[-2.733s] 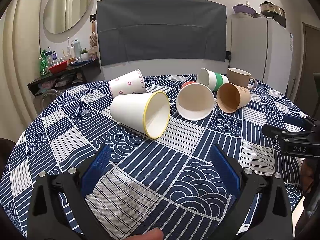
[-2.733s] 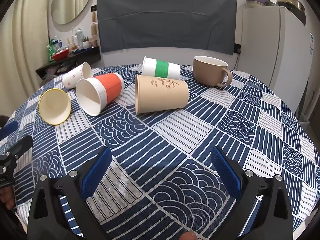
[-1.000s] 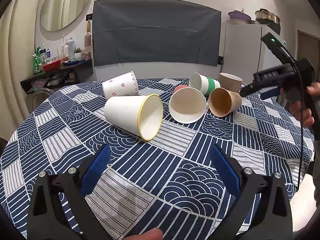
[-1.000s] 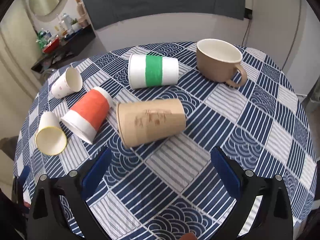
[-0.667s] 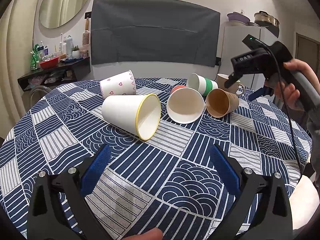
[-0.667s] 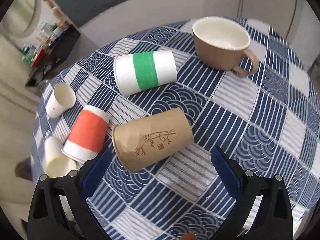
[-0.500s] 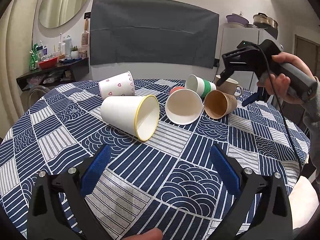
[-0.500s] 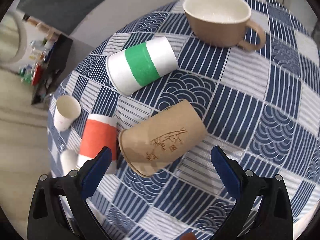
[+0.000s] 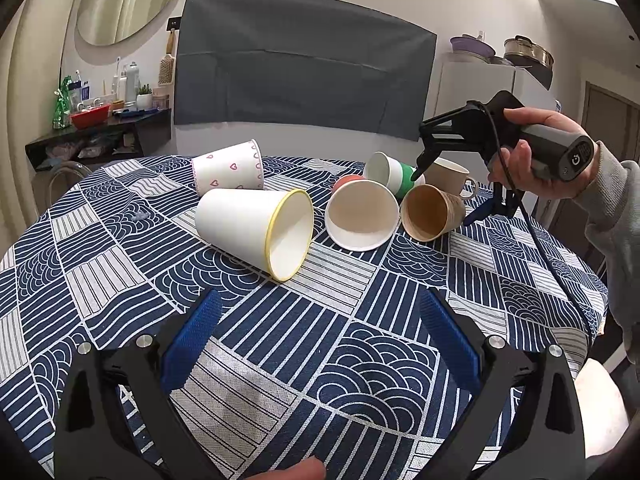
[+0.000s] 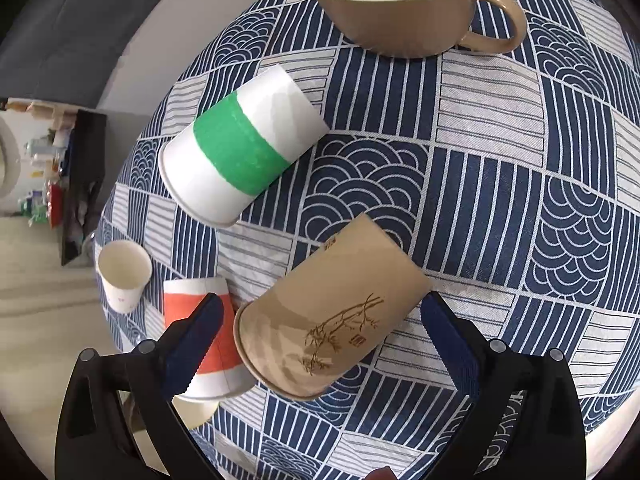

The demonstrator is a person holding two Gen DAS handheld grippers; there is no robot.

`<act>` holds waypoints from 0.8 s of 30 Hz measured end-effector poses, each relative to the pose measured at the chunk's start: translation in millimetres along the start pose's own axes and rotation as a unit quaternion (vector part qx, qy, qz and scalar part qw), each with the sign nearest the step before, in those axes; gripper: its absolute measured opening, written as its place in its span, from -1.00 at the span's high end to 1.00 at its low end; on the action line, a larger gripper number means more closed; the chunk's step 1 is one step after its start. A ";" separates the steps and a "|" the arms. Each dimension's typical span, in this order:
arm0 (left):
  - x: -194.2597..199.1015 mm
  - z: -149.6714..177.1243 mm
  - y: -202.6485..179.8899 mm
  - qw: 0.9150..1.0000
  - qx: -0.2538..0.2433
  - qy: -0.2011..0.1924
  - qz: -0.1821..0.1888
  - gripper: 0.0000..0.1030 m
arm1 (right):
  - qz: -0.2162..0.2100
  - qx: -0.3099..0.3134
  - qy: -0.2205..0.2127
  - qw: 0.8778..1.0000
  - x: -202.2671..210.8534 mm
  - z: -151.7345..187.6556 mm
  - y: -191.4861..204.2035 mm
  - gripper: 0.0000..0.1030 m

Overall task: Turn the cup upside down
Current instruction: 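Move the right tool to the tan kraft cup and close around it, then lift the tan kraft cup with the right tool and rotate it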

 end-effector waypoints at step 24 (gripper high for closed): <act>-4.4 2.7 4.5 1.000 0.008 0.012 -0.002 -0.89 | -0.075 0.114 0.074 0.988 10.1 101.9 16.7 -0.23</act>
Point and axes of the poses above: each gripper's, at about its wrist camera, not at the fingertips, and x roughly against the way its jaws point, y to its left, z to its underside, the point moved 5 cm from there along -x, roughly the way its jaws point, and after that the axes turned 14 degrees about -y, right-handed, at the moved point
